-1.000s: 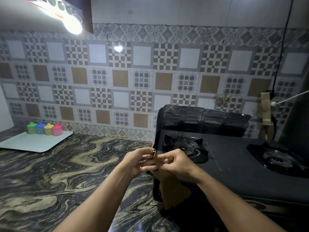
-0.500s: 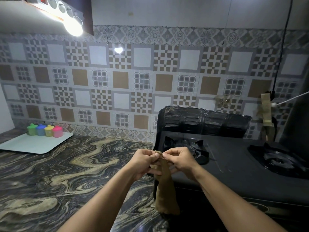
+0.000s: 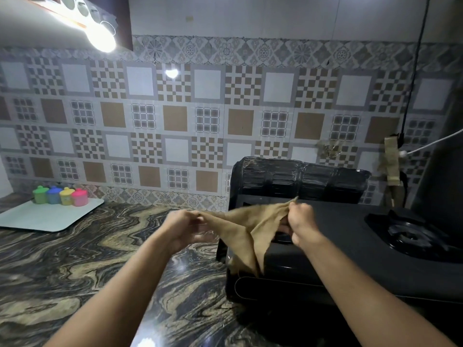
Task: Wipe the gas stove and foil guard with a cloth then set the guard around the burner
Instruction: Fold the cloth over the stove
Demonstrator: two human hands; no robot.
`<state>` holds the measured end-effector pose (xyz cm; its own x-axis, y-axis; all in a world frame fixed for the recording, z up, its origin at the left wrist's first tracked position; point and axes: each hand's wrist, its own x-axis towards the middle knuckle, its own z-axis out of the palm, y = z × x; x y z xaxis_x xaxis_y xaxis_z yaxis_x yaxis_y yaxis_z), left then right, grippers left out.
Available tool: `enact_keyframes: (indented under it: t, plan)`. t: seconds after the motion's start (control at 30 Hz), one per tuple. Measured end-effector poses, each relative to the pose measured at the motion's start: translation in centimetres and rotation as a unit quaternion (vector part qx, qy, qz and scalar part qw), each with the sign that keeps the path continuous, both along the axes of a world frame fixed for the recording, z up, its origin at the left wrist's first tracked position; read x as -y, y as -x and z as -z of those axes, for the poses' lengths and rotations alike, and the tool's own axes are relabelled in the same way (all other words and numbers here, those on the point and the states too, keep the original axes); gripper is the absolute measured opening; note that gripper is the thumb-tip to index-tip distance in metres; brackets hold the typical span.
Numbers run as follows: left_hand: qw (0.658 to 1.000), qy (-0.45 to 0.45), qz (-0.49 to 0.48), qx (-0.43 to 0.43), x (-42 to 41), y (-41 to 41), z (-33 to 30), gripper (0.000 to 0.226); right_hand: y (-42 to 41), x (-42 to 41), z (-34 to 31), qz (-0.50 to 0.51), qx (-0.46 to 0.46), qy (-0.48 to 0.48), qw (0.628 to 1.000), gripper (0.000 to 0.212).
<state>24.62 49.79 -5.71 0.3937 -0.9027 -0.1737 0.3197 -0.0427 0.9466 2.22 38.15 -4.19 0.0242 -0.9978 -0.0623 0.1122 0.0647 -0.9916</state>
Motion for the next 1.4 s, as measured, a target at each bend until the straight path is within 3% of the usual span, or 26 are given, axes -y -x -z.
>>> enact_keyframes:
  t: [0.13, 0.27, 0.37, 0.43, 0.5, 0.57, 0.6, 0.67, 0.77, 0.83, 0.93, 1.0, 1.13, 1.2, 1.3, 1.4]
  plan:
    - [0.991, -0.004, -0.076, -0.112, 0.6, -2.5, 0.3, 0.018, 2.0, 0.7, -2.5, 0.093, 0.071, -0.023, 0.993, 0.027]
    - [0.996, -0.014, -0.087, -0.009, 1.5, -0.4, 0.4, 0.031, 1.9, -0.5, -5.1, 0.036, 0.141, -0.023, 0.989, 0.023]
    - [0.991, 0.008, -0.115, 0.063, 2.5, 1.1, 0.7, 0.041, 2.0, -1.0, -6.6, -0.004, 0.080, 0.038, 0.996, 0.025]
    - [0.989, 0.031, -0.126, 0.068, 3.2, 1.6, 0.5, 0.038, 2.7, -0.7, -7.5, 0.002, 0.050, 0.061, 0.997, 0.026]
    - [0.993, 0.066, -0.099, 0.021, 3.5, 2.3, -0.5, 0.032, 4.2, -0.3, -8.3, -0.016, 0.038, 0.050, 0.998, 0.026]
    - [0.995, 0.095, -0.010, -0.040, 3.6, 3.3, -1.8, 0.034, 6.2, 0.2, -8.8, -0.069, 0.007, 0.038, 0.997, 0.030]
    - [0.993, 0.104, 0.042, -0.027, 3.7, 3.7, -2.5, 0.037, 7.1, 0.5, -9.0, -0.093, -0.017, 0.042, 0.995, 0.034]
    - [0.983, 0.117, 0.105, 0.100, 4.4, 4.6, -3.5, 0.030, 9.1, 1.4, -9.2, -0.149, -0.033, 0.056, 0.987, 0.038]
    - [0.935, 0.134, 0.133, 0.301, 5.8, 5.6, -4.6, 0.027, 12.1, 3.0, -9.4, -0.241, -0.065, 0.100, 0.963, 0.029]
    - [0.895, 0.144, 0.154, 0.393, 7.3, 6.2, -5.2, 0.034, 14.2, 4.1, -9.7, -0.271, -0.174, 0.153, 0.934, 0.027]
    - [0.827, 0.153, 0.169, 0.513, 10.3, 7.4, -6.1, 0.038, 16.6, 5.8, -10.2, -0.283, -0.371, 0.208, 0.860, 0.036]
    - [0.788, 0.150, 0.155, 0.576, 12.8, 9.0, -6.4, 0.039, 17.8, 7.5, -10.3, -0.292, -0.437, 0.209, 0.825, 0.036]
    - [0.749, 0.161, 0.134, 0.629, 17.7, 13.1, -7.4, 0.045, 19.4, 11.3, -10.2, -0.264, -0.571, 0.186, 0.755, 0.053]
    - [0.722, 0.174, 0.132, 0.656, 20.5, 15.1, -7.6, 0.049, 20.1, 13.4, -10.4, -0.234, -0.644, 0.184, 0.705, 0.043]
    - [0.670, 0.155, 0.117, 0.716, 24.0, 17.9, -7.8, 0.038, 21.2, 16.3, -10.6, -0.205, -0.675, 0.184, 0.684, 0.012]
    - [0.678, 0.156, 0.105, 0.711, 27.4, 19.8, -7.8, 0.027, 22.7, 19.2, -11.0, -0.149, -0.692, 0.221, 0.671, 0.012]
